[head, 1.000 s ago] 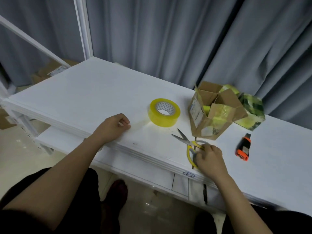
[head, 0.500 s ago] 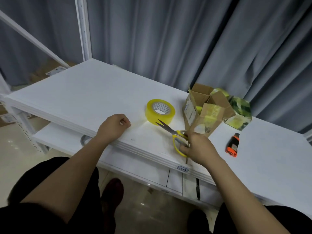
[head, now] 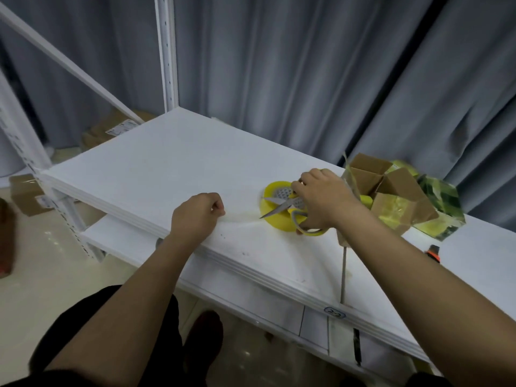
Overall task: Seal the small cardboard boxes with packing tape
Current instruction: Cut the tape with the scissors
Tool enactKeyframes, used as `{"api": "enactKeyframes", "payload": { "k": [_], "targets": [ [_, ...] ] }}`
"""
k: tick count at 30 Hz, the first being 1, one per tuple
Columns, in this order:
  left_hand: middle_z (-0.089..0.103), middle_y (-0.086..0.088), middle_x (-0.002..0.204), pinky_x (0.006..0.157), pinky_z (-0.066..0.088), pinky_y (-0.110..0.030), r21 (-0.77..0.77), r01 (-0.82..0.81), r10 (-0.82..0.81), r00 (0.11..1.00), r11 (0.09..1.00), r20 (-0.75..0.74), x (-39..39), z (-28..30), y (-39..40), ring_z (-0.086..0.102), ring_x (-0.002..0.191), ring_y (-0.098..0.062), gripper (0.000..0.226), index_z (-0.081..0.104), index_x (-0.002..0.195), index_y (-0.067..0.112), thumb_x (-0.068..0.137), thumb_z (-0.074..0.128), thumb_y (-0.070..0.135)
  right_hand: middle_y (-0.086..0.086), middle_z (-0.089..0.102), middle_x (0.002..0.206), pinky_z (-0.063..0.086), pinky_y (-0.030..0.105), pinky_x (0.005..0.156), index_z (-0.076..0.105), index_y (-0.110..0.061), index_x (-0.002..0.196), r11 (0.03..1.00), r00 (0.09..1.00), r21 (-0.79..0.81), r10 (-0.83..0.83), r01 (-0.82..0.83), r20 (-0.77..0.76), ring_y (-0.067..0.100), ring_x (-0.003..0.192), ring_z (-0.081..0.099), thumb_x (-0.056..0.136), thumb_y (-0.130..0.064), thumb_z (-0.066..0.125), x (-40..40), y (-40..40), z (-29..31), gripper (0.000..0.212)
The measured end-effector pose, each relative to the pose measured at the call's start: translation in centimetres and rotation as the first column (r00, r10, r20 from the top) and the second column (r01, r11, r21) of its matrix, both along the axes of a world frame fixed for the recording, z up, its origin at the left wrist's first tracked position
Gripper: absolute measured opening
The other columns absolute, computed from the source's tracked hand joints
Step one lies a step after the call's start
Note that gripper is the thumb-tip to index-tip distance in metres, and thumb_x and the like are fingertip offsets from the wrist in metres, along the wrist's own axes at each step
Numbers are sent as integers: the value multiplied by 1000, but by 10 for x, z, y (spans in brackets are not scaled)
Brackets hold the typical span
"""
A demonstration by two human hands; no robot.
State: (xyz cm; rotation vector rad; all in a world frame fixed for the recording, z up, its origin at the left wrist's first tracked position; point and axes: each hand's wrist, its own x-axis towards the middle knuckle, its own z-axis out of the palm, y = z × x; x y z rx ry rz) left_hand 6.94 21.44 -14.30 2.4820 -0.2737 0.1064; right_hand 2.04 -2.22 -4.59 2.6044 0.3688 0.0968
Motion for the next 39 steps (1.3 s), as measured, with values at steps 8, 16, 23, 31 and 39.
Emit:
{"api": "enactKeyframes", "payload": {
  "k": [8, 16, 23, 31, 39],
  "targets": [
    [60, 15, 87, 66, 36, -25, -20, -7, 6, 999, 1000, -35, 8, 0, 0, 56, 82, -12, 12, 62, 84, 24, 91, 56, 17, 3, 53, 113, 33, 30, 92, 53, -22, 118, 988, 993, -128, 77, -89, -91, 23, 110, 46, 77, -47, 62, 24, 24, -4, 49],
    [63, 11, 93, 59, 33, -22, -21, 8, -9, 997, 1000, -77, 5, 3, 3, 57, 83, -13, 13, 59, 78, 28, 90, 59, 23, -1, 61, 102, 31, 28, 82, 58, -24, 105, 988, 989, -151, 8, -31, -150, 20, 99, 54, 81, -40, 60, 35, 30, -13, 29],
    [56, 19, 77, 55, 28, -16, 9, 6, -5, 999, 1000, -53, 2, 7, 3, 51, 74, -5, 16, 60, 80, 28, 91, 54, 17, -2, 65, 88, 24, 28, 70, 49, -24, 83, 991, 988, -123, 26, -45, -154, 21, 70, 50, 81, -27, 60, 37, 23, -17, 12],
    [59, 14, 82, 56, 32, -25, -118, -174, 180, 983, 978, 39, 3, 16, 17, 56, 78, -13, 12, 59, 82, 24, 93, 55, 19, -4, 61, 102, 24, 36, 80, 44, -25, 99, 978, 999, 208, -8, 15, -36, 23, 99, 57, 82, -56, 48, 5, -2, -36, 36],
    [69, 13, 96, 86, 49, -22, -585, 17, -13, 1000, 811, 11, -16, 39, 0, 63, 92, -1, 6, 62, 86, 13, 88, 62, 19, -4, 59, 98, 21, 31, 81, 58, -23, 106, 906, 998, 423, -39, 16, 46, 21, 97, 54, 79, -56, 59, -63, -18, -77, 43]
  ]
}}
